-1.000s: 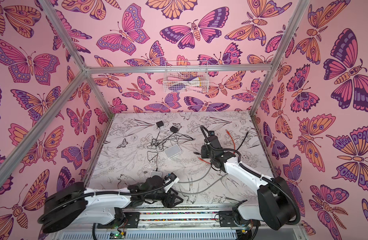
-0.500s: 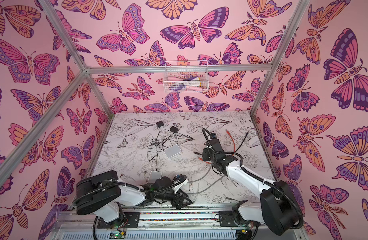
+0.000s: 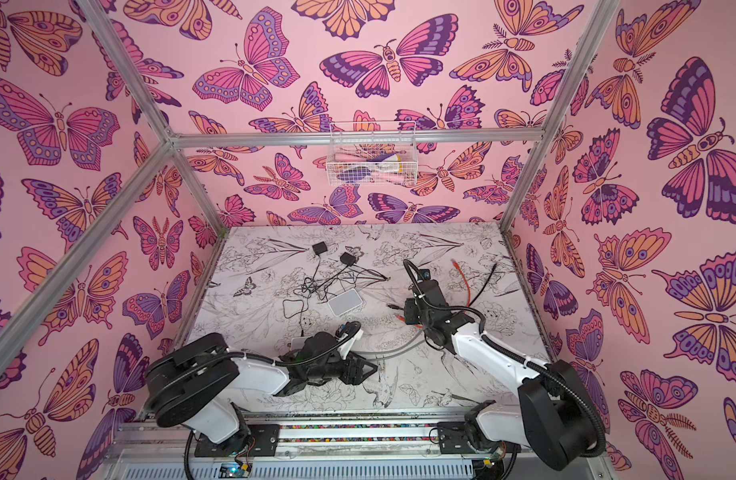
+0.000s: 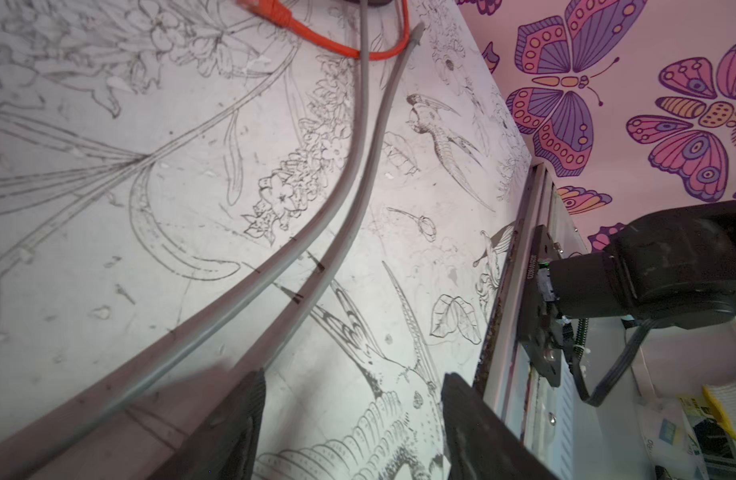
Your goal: Insert the plug into the switch port
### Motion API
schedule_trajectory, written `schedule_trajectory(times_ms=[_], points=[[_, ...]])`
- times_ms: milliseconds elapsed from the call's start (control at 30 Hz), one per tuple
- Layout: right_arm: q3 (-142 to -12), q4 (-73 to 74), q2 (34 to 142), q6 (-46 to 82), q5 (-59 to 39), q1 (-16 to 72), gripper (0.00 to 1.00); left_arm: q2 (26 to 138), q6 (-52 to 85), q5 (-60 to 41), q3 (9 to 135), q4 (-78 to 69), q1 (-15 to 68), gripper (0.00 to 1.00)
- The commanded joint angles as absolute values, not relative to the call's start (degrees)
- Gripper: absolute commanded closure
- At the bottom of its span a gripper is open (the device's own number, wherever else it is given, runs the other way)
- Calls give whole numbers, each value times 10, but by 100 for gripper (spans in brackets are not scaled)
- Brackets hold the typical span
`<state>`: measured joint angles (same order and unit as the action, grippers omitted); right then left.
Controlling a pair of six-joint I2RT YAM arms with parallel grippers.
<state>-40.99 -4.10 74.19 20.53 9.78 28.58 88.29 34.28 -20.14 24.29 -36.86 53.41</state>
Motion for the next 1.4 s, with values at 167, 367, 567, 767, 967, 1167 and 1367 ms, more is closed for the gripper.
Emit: schedule_trajectory(times_ms=[167,367,567,767,967,1167,1367], points=[[-457,-10,783,142,-2,283,58,543,233,-113,300,-40,506,24],[-545,-28,874,131,-40,283,58,524,241,-99,354,80,374,22],[-761,-171,1032,-15,-32,276,55,655,190,-97,418,108,355,22],[-1016,-368,1197,-92,-66,254,49,722,88,-55,470,125,351,19],[-1181,-493,1311,-136,-59,240,46,871,28,-55,572,169,335,15],[-1215,-523,1362,-159,-40,231,45,993,-2,-65,676,220,332,12],[-1233,-526,1392,-173,-44,225,46,1066,-39,-38,757,272,328,11]])
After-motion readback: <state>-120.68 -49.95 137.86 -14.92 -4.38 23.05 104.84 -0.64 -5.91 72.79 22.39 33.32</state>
